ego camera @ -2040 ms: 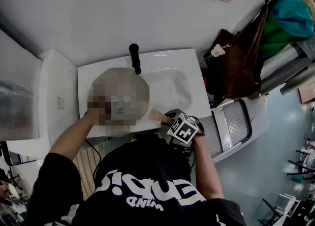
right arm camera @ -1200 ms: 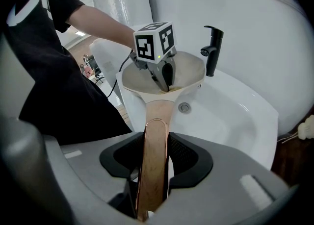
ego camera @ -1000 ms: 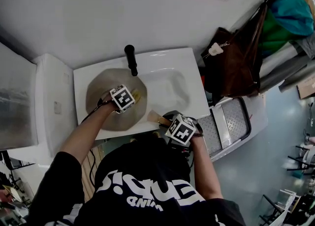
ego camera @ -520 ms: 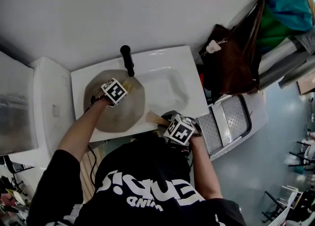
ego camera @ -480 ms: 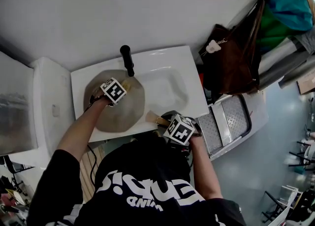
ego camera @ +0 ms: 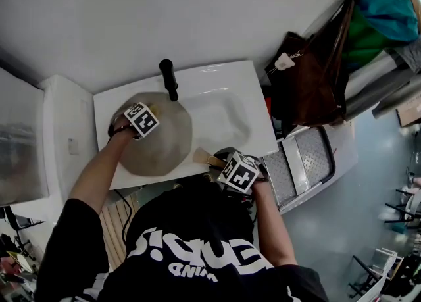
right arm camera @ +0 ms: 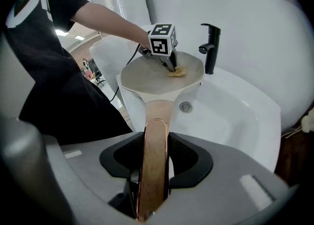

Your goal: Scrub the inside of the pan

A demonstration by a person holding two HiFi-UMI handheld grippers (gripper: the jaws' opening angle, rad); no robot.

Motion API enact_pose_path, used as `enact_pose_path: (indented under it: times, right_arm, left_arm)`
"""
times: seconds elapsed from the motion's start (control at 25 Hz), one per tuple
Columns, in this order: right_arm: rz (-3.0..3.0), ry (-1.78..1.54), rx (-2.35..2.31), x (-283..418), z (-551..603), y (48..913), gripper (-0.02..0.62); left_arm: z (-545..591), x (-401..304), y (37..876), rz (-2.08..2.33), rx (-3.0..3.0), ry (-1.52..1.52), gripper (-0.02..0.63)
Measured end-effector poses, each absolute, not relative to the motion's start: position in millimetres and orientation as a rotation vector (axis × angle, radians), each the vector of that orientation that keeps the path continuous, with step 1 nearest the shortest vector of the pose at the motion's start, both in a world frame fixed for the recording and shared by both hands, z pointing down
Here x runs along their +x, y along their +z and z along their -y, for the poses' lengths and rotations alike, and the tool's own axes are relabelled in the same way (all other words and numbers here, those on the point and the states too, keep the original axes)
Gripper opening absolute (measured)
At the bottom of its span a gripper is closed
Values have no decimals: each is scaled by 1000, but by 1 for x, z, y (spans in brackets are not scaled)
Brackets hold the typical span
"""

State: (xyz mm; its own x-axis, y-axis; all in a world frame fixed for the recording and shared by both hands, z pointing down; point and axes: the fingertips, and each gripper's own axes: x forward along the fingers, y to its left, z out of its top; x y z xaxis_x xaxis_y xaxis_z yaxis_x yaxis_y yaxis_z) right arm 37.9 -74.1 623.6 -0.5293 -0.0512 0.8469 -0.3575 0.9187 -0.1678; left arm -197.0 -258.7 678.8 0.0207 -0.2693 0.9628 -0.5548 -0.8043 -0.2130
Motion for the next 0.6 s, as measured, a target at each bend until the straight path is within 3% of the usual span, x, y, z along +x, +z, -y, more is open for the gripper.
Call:
enact_pose_path:
  times: [0.36, 0.6]
  right_arm:
    - [2105, 401, 292, 38, 74, 624, 166]
    - [2104, 399, 296, 39, 74, 624, 166]
  left_arm:
    - [246, -227, 687, 778, 1998, 2253, 48]
    - [228, -232, 689, 681, 1948, 2260, 46]
